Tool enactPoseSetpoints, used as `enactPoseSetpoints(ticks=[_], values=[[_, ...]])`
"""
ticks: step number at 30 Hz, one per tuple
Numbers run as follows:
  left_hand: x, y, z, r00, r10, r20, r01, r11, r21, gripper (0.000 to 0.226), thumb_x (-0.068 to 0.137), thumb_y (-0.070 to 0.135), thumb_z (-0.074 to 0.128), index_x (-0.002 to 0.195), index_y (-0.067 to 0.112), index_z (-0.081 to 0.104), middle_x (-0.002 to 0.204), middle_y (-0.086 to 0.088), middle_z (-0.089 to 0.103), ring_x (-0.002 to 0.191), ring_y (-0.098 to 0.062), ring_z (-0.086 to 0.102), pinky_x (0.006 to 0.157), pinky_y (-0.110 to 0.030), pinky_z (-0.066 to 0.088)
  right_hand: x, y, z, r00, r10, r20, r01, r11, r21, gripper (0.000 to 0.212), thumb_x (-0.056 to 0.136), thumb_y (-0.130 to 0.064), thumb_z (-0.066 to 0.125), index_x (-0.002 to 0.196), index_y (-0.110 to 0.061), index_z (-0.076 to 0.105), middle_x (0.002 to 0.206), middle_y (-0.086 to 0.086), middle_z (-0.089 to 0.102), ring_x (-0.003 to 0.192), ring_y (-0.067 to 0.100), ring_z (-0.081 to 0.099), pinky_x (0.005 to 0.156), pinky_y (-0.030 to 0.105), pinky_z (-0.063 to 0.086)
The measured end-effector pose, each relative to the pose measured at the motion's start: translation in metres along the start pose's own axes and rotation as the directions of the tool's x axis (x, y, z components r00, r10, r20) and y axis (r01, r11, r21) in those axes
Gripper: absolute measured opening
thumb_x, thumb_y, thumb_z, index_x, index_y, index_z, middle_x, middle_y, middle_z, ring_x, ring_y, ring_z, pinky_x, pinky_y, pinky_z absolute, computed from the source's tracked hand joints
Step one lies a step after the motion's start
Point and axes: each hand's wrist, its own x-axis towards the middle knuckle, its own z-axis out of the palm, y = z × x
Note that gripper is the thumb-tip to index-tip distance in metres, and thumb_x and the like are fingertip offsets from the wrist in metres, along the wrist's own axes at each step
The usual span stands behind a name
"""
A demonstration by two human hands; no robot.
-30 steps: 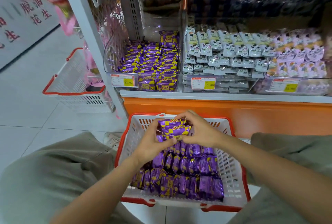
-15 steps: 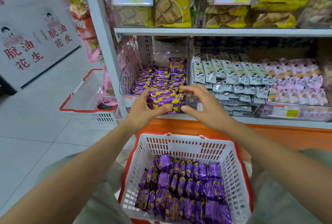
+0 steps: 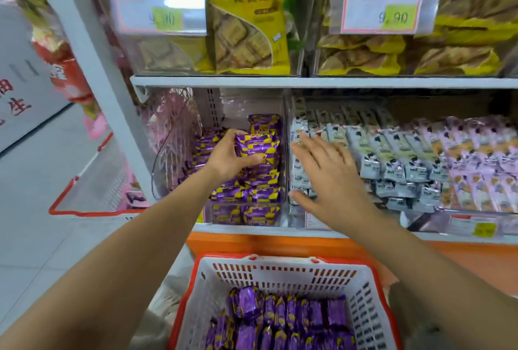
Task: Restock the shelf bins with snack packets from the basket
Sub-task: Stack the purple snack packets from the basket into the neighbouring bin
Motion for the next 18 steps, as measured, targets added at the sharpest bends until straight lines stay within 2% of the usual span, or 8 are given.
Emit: enactPoseSetpoints(ticks=[2,5,8,11,14,18], values=[[0.018,-0.002,0.005,0.999,-0.027,0.018,0.027,0.999,0.034,0.067,0.075,0.024,0.083,0.129,0.013,0.046,0.116,-0.004,0.058,0.102,-0.019,0.054,0.085,-0.030,0.044,0.004,0.001,0.001,1.000,-0.006,-0.010,0.006,1.000,-0.015,0.085,0.076,-0.050,0.072,0.146,-0.016,0.038,0.151,0.007,0.039,0.139,0.027,0.034,0.111,0.049,0.025],[0.039,-0.003,0.013,0.997,-0.072,0.020,0.071,0.995,0.066,0.079,0.074,0.028,0.083,0.139,0.011,0.040,0.137,-0.007,0.050,0.126,-0.024,0.047,0.100,-0.033,0.042,0.005,0.004,0.003,1.000,-0.013,0.001,0.013,0.999,-0.029,0.086,0.076,-0.050,0.072,0.147,-0.017,0.037,0.152,0.007,0.038,0.140,0.027,0.032,0.111,0.045,0.018],[0.049,-0.003,0.019,0.996,-0.093,0.014,0.091,0.989,0.113,0.076,0.076,0.028,0.082,0.138,0.015,0.040,0.135,-0.007,0.050,0.122,-0.023,0.048,0.090,-0.026,0.039,0.004,0.006,0.003,1.000,-0.016,0.005,0.016,1.000,-0.015,0.087,0.075,-0.045,0.074,0.148,-0.016,0.035,0.153,0.008,0.036,0.142,0.029,0.031,0.112,0.044,0.016],[0.051,-0.001,0.022,0.996,-0.088,-0.001,0.087,0.983,0.161,0.076,0.079,0.026,0.079,0.142,0.015,0.038,0.141,-0.007,0.046,0.126,-0.022,0.044,0.091,-0.024,0.036,0.001,0.007,0.002,1.000,-0.014,0.021,0.014,1.000,-0.011,0.086,0.077,-0.044,0.072,0.149,-0.017,0.033,0.153,0.008,0.036,0.142,0.029,0.030,0.114,0.044,0.015],[0.047,0.005,0.025,0.997,-0.037,-0.073,0.057,0.951,0.303,0.080,0.079,0.030,0.079,0.145,0.016,0.036,0.145,-0.015,0.033,0.131,-0.031,0.041,0.106,-0.032,0.034,-0.001,0.007,0.000,0.999,-0.006,0.038,0.006,1.000,-0.008,0.085,0.079,-0.043,0.071,0.150,-0.017,0.032,0.153,0.008,0.036,0.143,0.029,0.029,0.115,0.044,0.014],[0.044,0.005,0.028,0.987,0.049,-0.154,0.028,0.887,0.461,0.076,0.078,0.035,0.079,0.141,0.015,0.041,0.135,-0.018,0.041,0.121,-0.037,0.049,0.100,-0.039,0.040,-0.002,0.006,0.000,0.998,-0.001,0.062,0.001,1.000,0.000,0.084,0.081,-0.043,0.068,0.151,-0.018,0.029,0.154,0.006,0.033,0.145,0.027,0.025,0.116,0.044,0.012]])
